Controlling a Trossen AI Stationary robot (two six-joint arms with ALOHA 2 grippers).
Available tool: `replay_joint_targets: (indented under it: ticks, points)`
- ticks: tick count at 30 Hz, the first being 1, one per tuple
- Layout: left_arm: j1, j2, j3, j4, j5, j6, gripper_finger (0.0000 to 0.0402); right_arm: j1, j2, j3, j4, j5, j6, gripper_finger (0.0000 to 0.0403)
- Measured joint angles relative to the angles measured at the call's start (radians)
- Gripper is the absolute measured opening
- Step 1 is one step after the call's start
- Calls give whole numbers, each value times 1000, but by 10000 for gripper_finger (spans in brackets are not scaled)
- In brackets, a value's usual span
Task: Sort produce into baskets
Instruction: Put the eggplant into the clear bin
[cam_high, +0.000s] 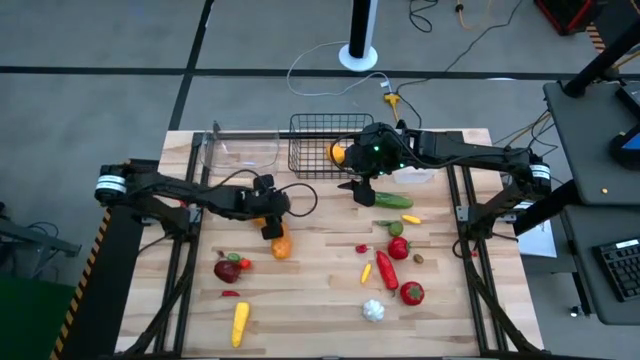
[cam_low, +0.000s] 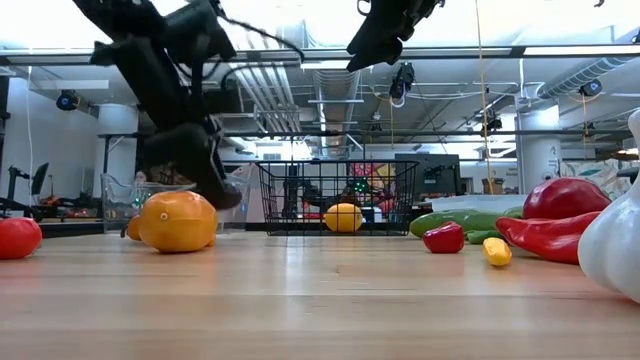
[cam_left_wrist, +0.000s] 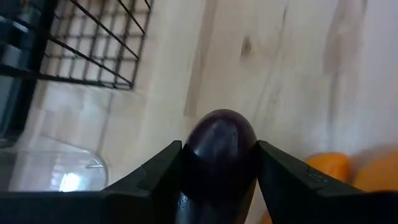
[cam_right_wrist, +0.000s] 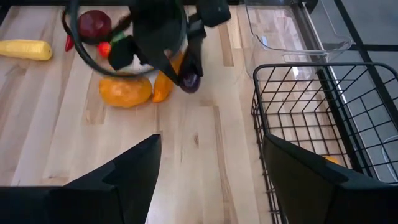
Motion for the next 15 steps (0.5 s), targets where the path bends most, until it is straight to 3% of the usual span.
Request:
replay_joint_targets:
  ticks: [6,15]
  points:
    - [-16,-152,4,-18,77,-2,169,0,0,0,0,-1,-3,265]
    - [-18,-371,4,-8,22,80,169,0,0,0,0,-2,-6,271]
